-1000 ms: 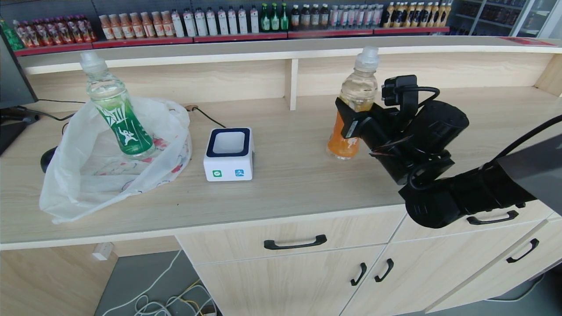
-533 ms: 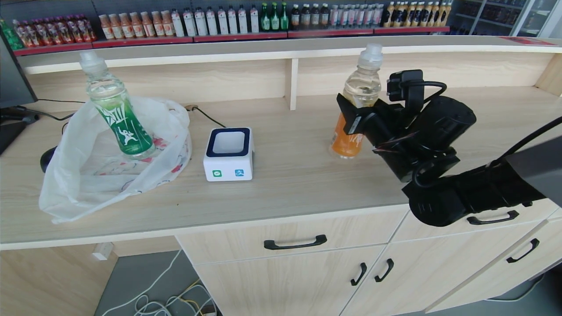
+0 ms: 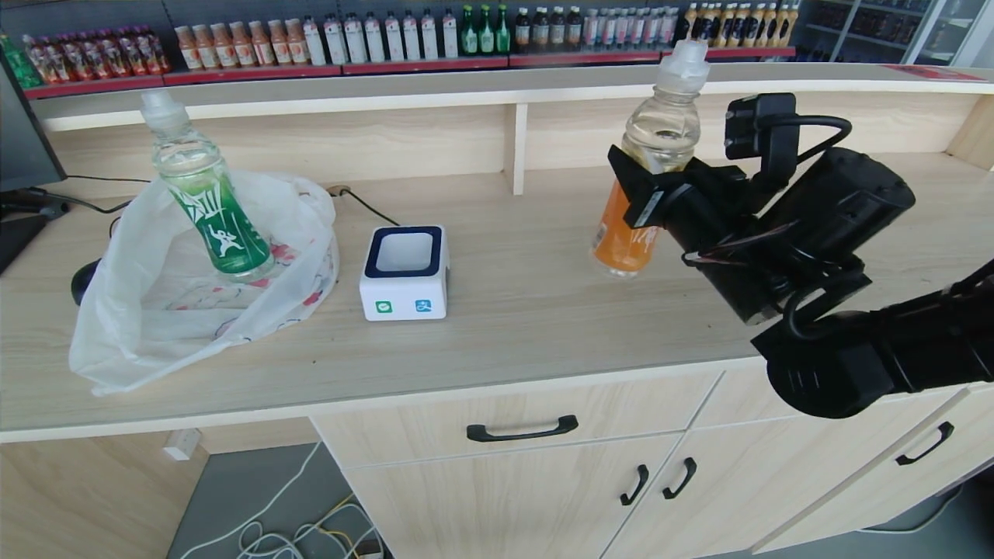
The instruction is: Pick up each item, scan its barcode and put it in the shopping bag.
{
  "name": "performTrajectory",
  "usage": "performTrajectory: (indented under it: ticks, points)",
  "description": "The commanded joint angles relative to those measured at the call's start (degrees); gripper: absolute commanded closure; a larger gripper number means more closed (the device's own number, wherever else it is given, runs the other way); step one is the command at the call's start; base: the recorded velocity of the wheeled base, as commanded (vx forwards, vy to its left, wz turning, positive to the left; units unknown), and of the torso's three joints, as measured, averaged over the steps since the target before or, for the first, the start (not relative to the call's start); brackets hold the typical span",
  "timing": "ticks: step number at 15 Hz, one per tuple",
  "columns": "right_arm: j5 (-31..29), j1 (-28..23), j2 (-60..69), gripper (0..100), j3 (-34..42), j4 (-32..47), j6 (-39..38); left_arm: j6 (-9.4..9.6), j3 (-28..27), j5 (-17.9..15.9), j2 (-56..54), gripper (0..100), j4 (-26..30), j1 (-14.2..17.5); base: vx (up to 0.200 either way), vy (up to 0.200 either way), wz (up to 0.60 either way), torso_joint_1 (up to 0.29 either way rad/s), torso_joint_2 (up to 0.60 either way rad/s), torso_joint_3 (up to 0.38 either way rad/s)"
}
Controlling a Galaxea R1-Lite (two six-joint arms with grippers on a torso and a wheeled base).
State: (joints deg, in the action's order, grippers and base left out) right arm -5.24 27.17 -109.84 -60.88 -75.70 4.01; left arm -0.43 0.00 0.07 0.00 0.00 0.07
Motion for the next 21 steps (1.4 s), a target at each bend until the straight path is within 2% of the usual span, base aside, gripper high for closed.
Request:
performTrajectory:
  ticks: [1,6,10,13,17,21]
  points:
    - [0.06,0.69,6.13,100,4.98,-0.23,0.03,-0.01,0.00,0.01,0.00,0,0.00,0.01,0.000,0.000,0.00,0.000,0.00,0.000]
    - [0.06,1.74,15.97,100,16.93,-0.50,-0.06,-0.01,0.00,0.01,0.00,0,0.00,-0.07,0.000,0.000,0.00,0.000,0.00,0.000]
    - [-0.03,7.19,21.77,100,23.53,-0.50,-0.06,-0.01,0.00,0.01,0.00,0,0.00,0.01,0.000,0.000,0.00,0.000,0.00,0.000]
    - [0.14,7.81,25.55,100,26.78,-0.50,-0.14,-0.01,0.00,0.01,0.00,0,0.00,0.01,0.000,0.000,0.00,0.000,0.00,0.000]
    - [0.76,11.94,31.00,100,33.02,-0.41,-4.19,-0.01,0.00,0.01,0.00,0,0.00,0.01,0.000,0.000,0.00,0.000,0.00,0.000]
    - [11.92,11.85,30.91,100,33.72,-0.32,-7.88,-0.01,0.00,0.01,0.00,0,0.00,0.01,0.000,0.000,0.00,0.000,0.00,0.000]
